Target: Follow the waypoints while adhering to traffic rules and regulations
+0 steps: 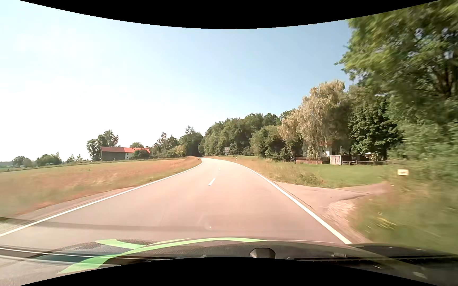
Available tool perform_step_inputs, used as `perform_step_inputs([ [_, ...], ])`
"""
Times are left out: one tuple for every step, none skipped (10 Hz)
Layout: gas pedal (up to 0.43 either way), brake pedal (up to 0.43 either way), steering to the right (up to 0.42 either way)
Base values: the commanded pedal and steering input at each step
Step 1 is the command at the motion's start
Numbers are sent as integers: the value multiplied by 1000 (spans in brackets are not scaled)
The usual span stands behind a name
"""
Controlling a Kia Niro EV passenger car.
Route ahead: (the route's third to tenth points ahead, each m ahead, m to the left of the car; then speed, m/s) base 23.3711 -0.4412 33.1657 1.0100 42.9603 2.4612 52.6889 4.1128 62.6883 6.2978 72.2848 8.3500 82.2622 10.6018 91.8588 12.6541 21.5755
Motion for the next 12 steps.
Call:
perform_step_inputs([
  [220, 0, -16],
  [197, 0, -16],
  [197, 0, -15],
  [197, 0, -16],
  [197, 0, -16],
  [197, 0, -16],
  [197, 0, -16],
  [197, 0, -16],
  [169, 0, -16],
  [157, 0, -16],
  [138, 0, -16],
  [130, 0, -16],
])
